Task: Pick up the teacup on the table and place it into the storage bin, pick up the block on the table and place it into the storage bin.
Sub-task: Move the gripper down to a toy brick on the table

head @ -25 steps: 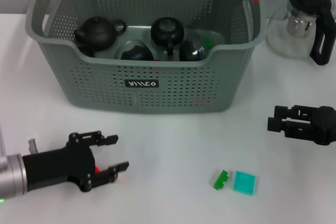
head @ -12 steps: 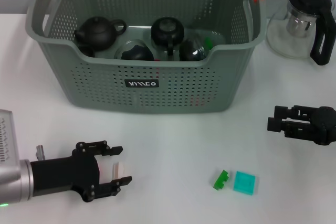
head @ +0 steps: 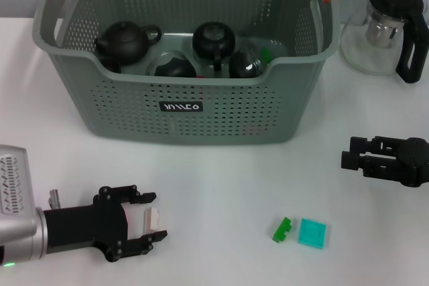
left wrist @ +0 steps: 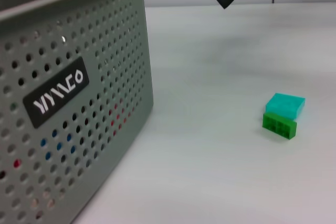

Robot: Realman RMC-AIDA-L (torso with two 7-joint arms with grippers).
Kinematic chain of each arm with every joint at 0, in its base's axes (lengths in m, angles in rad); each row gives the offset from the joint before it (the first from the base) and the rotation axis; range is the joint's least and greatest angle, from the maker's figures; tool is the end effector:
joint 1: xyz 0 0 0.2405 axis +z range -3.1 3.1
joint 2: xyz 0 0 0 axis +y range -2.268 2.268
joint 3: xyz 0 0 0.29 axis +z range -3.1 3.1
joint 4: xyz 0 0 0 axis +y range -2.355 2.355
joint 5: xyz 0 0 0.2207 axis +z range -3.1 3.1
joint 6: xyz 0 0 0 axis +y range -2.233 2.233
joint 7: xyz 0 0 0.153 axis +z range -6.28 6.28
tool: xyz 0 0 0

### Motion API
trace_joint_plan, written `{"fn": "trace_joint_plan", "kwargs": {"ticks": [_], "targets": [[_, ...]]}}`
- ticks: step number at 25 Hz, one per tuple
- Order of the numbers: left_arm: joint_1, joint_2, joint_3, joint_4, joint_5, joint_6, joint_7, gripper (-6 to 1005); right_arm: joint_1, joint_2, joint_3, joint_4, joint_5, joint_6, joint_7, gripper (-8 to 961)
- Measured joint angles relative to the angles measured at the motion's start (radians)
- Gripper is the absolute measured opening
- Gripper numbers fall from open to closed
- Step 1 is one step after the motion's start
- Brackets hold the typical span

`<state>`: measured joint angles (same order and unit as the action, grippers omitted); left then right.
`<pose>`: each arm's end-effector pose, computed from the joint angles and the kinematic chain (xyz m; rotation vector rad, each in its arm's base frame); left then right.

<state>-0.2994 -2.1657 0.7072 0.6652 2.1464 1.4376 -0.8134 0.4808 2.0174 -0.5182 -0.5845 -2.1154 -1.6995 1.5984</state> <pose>-0.3652 0.2709 -0.0725 -2.7541 -0.1943 -0.3306 0.3286 0.3239 0.0017 -2.6563 1.0952 0.7931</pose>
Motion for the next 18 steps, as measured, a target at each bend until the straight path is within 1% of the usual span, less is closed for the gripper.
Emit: {"fn": "trace_joint_plan", "kwargs": {"ticks": [10,18], "targets": [[0.0,0.0,0.0,-0.018,0.003,-0.021,0.016,577,0.003,0.001,0.0,0.0,0.0,0.0,0.003,686],[-0.003,0.0,0.0,-0.009,0.003,-0.014,0.009,548,0.004,0.001,0.0,0.0,0.0,-0.001,0.003,686]]}}
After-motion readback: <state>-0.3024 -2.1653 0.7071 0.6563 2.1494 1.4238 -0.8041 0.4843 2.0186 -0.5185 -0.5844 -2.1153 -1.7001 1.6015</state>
